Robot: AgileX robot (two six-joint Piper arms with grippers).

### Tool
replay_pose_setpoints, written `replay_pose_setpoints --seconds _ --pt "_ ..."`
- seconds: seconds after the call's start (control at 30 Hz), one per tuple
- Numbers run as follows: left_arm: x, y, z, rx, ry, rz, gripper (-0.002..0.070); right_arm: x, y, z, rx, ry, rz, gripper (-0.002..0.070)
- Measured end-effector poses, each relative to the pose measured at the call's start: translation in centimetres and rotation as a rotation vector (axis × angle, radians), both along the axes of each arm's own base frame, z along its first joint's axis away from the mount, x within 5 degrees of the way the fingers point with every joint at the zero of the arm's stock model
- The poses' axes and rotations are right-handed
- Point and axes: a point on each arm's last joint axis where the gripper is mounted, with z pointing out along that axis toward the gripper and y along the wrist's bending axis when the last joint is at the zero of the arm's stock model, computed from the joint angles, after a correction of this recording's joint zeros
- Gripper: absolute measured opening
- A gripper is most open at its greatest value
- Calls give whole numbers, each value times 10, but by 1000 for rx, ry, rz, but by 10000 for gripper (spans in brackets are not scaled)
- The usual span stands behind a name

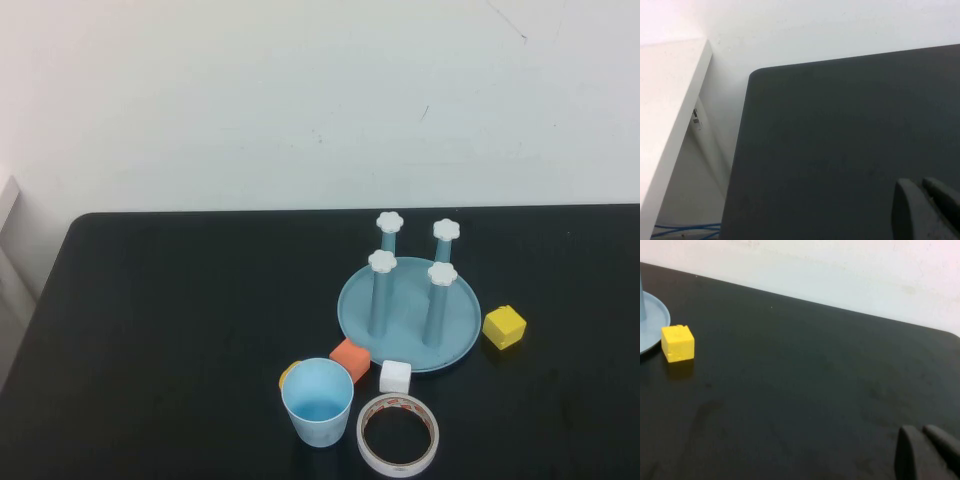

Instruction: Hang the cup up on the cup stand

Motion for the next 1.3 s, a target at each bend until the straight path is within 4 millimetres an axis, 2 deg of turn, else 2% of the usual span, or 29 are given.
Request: replay_pose_setpoints --seconds 0.57,0.77,0.87,0.93,1.03,1.1,1.2,1.3 --pt "0 0 0 1 0 -1 -2 0 0 0 0 0 0 -1" --pt "0 -3 0 -95 7 -9 -2 0 1 0 33 -3 3 -1" --pt "-1 -7 1 -225 18 -19 -2 0 4 0 103 -10 9 -1" --pt "-1 -12 4 -425 36 -28 -2 1 6 0 180 -17 15 -1" --pt "-3 -20 9 -787 80 -45 -2 1 14 0 403 -35 23 -1" --pt "-3 -24 13 -963 92 -58 -2 2 19 1 608 -47 25 -1" --pt "-1 -21 19 -1080 48 -34 -2 2 28 3 877 -57 40 -1" --pt "0 -16 22 -1125 -2 -2 -2 2 30 5 942 -62 46 -1"
